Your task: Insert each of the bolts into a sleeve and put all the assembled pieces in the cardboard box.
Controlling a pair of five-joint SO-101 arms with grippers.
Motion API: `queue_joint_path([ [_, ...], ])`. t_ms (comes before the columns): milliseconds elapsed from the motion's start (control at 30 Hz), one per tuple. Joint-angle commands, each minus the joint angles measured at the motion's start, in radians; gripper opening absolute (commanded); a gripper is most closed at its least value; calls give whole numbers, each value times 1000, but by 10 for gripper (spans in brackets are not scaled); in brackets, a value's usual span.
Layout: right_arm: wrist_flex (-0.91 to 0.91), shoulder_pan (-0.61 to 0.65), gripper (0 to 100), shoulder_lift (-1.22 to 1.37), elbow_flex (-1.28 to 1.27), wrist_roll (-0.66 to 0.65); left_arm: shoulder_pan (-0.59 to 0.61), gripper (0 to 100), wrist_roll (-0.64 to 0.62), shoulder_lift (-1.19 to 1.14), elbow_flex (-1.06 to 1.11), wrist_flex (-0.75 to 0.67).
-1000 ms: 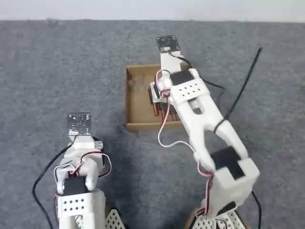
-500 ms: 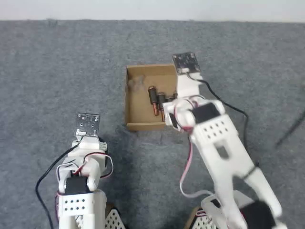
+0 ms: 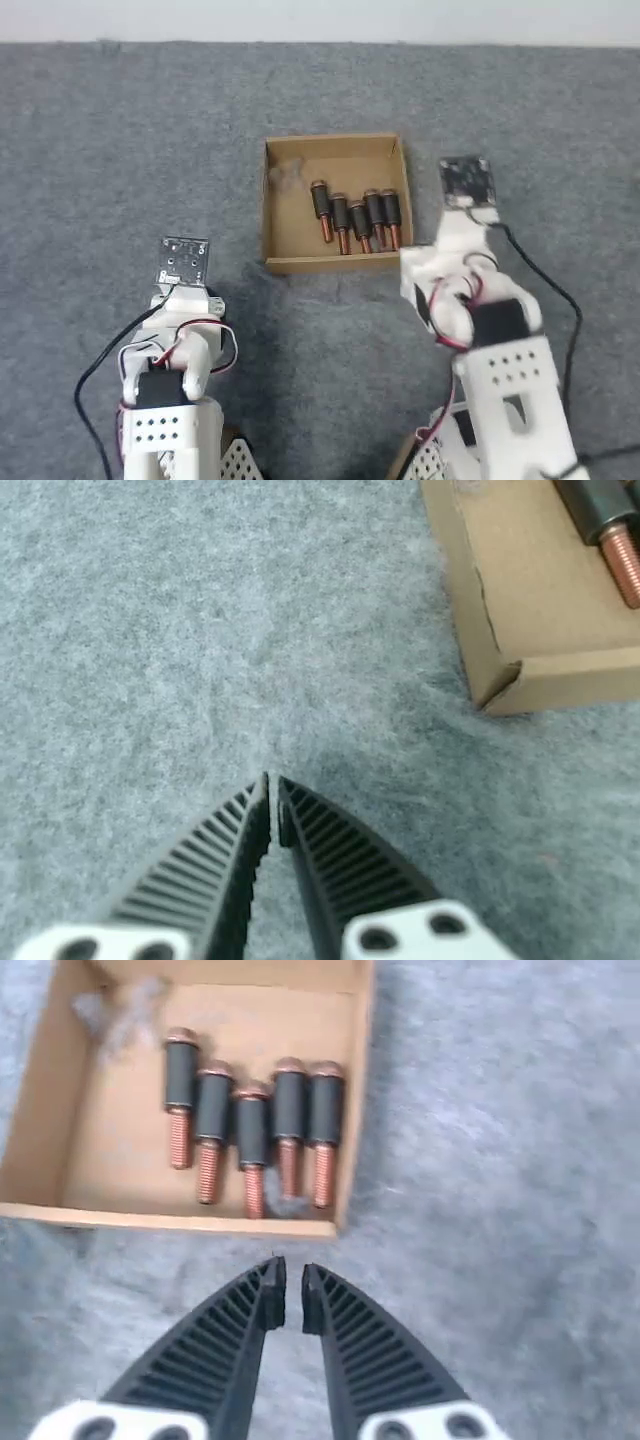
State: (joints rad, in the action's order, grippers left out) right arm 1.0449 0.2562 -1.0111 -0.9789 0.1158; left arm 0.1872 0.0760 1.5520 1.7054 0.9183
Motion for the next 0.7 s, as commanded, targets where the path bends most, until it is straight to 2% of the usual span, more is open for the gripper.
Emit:
queue_joint_path([
  [0, -13, -56, 6, -140, -74, -23, 0, 12, 9, 2, -27, 8],
  [367, -13, -124, 6, -542, -381, -135, 0, 12, 11, 2, -27, 9],
  [667, -8, -124, 6, -791, -646, -130, 0, 12, 11, 2, -27, 8],
])
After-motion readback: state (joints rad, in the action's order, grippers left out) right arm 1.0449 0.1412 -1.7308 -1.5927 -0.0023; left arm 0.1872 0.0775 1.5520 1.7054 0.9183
